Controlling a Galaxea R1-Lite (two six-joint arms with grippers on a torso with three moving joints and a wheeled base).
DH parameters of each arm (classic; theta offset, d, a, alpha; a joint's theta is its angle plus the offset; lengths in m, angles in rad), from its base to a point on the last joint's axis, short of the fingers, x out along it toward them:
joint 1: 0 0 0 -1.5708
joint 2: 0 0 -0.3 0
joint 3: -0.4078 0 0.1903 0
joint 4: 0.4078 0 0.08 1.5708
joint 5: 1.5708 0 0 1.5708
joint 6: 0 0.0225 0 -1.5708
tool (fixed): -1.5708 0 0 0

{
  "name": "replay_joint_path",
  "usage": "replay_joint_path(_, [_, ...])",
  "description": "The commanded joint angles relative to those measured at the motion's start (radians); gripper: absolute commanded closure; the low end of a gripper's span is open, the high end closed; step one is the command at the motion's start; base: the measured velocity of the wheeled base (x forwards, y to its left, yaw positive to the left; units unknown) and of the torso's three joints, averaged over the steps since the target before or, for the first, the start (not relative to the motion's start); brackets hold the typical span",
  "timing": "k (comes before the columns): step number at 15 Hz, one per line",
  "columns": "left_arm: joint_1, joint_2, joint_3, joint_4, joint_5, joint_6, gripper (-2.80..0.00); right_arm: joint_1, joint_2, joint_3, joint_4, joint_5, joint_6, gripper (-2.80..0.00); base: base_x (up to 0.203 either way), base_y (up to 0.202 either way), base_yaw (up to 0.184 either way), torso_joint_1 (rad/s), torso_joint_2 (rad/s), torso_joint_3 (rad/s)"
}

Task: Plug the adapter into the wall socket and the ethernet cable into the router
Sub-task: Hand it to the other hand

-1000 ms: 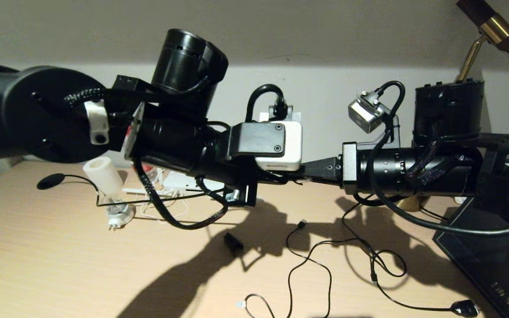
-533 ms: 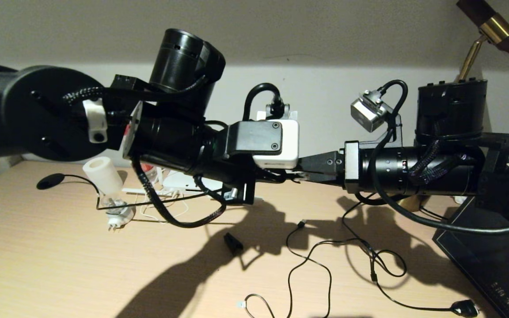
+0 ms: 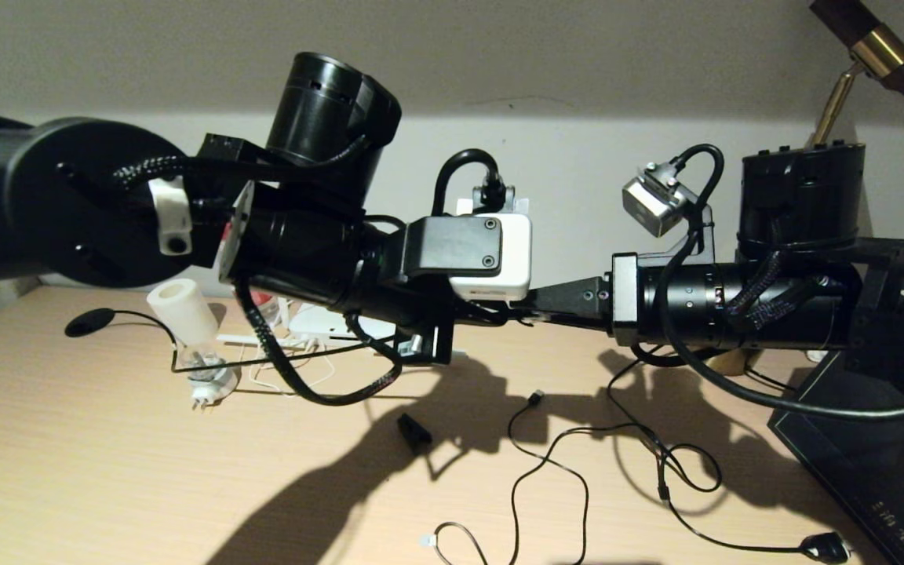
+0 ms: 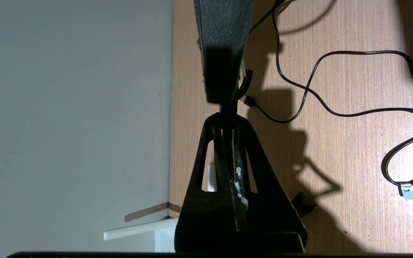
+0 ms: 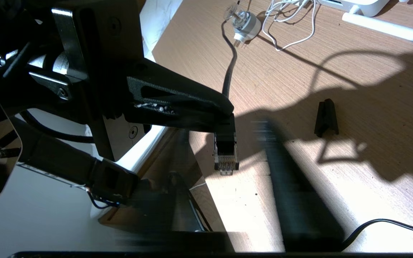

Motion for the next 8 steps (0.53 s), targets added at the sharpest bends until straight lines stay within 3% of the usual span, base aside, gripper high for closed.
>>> replay_joint_path(1, [0.001,0.002,0.0,0.002,-0.001,0.006,0.0,0.0,-0.002,0.006,-0.002,0.004,0.003,0.0,0.0,0.0,0.0,0.0,0.0,0.0])
replay_joint_path(8, [0.001,0.003,0.0,-0.012,-0.001,0.004,0.0,0.0,-0.01,0.017,-0.002,0.006,0.002,0.0,0.0,0.0,0.0,0.0,0.0,0.0])
